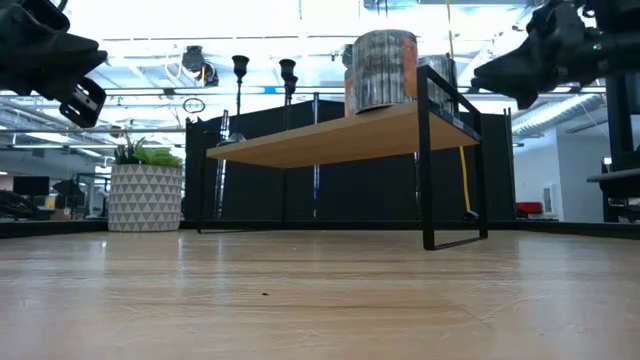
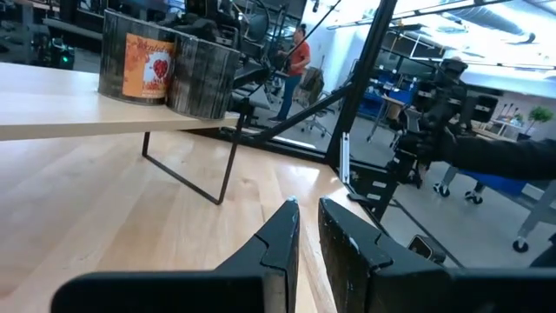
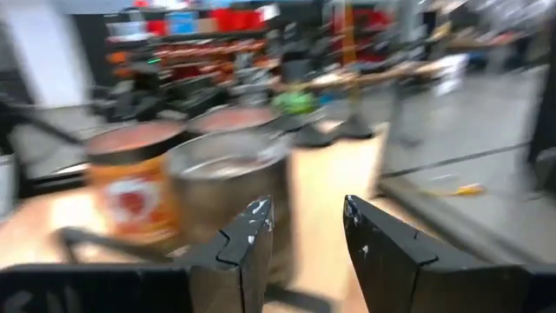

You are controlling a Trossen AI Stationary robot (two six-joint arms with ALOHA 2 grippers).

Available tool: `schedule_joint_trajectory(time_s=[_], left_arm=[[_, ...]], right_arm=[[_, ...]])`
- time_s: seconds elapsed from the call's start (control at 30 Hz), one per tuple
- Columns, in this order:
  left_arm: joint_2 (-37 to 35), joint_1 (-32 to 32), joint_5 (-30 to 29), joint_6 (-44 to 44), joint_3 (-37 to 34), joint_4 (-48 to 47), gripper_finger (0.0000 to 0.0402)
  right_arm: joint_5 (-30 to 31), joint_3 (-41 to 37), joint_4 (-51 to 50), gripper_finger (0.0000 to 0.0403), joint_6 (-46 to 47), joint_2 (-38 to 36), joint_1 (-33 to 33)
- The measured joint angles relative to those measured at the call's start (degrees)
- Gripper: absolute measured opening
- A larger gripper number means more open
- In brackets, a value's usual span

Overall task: Pick & Place candle stick holders
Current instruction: Return to Home Position

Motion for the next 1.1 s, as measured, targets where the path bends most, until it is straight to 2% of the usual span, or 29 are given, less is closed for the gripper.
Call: schedule_joint_trajectory(time_s=[0.1,0.2,0.37,0.53,0.7,0.97,1.1], left_arm=[[0.0,0.01,0.03,-0.01,0.0,-0.04,0.0051],[0.0,0.02,-0.04,-0.02,0.0,0.08,0.0051],[0.0,0.0,-0.24,-0.04,-0.06,0.66,0.0051],[0.0,0.02,-0.32,-0.07,-0.09,0.81,0.0051],[0.0,0.01,-0.34,-0.09,-0.09,0.89,0.0051],[0.0,0.0,-0.4,-0.17,-0.09,0.96,0.0051],[0.0,0.01,-0.4,-0.15,-0.09,0.96,0.0051]], right_arm=[[5.68,0.33,-0.24,0.0134,-3.08,-2.0,-0.01],[10.45,0.35,-4.6,0.0134,-4.28,-5.07,-0.01],[10.45,-0.61,-10.27,0.0134,-4.46,-10.26,0.01],[10.82,-3.08,-6.67,0.0134,-6.38,-13.47,-0.01],[11.37,-6.23,-7.14,0.0134,-6.79,-13.52,-0.01],[18.28,-8.67,-6.92,0.0134,-10.28,-13.57,0.02],[18.01,-8.68,-6.99,0.0134,-13.05,-13.57,0.02]])
